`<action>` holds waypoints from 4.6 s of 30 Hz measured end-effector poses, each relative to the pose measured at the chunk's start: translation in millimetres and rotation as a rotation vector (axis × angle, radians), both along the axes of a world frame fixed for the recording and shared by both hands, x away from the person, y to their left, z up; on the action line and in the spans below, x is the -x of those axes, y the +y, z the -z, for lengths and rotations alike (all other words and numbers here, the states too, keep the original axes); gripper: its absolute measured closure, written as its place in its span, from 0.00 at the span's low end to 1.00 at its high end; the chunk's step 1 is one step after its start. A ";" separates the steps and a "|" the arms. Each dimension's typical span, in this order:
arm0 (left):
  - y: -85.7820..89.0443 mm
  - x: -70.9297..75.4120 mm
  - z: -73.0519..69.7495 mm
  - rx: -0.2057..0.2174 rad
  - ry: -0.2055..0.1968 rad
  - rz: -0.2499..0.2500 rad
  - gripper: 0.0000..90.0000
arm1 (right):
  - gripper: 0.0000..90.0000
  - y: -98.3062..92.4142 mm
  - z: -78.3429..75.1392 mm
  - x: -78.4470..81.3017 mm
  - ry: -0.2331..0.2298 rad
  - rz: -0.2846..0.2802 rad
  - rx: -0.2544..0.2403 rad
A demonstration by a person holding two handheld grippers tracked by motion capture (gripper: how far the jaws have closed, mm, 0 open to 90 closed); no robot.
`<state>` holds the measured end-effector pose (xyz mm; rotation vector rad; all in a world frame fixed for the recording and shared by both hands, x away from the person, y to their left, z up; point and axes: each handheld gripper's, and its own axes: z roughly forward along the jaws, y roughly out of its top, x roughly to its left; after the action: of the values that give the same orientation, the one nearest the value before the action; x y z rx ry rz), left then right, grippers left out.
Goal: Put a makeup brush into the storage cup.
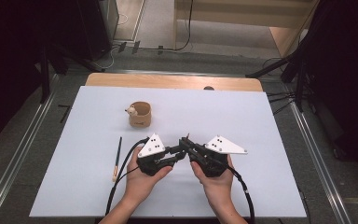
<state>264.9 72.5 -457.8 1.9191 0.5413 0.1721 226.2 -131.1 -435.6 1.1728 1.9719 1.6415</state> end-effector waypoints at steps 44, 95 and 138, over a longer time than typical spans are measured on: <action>80.0 -69.0 -31.0 0.095 -0.026 -0.228 0.94 | 0.08 -164.5 39.3 41.8 -0.073 0.199 0.104; 68.1 -138.5 -6.0 0.013 -0.068 -0.495 0.93 | 0.14 -201.5 74.8 44.5 -0.001 0.248 0.032; 98.8 -69.7 -26.8 0.086 -0.045 -0.394 0.00 | 0.14 -199.1 74.3 40.4 -0.017 0.275 0.064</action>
<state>334.6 171.3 -431.0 1.7053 0.8787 0.4366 185.8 -330.2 -509.8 1.3326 1.7476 1.4346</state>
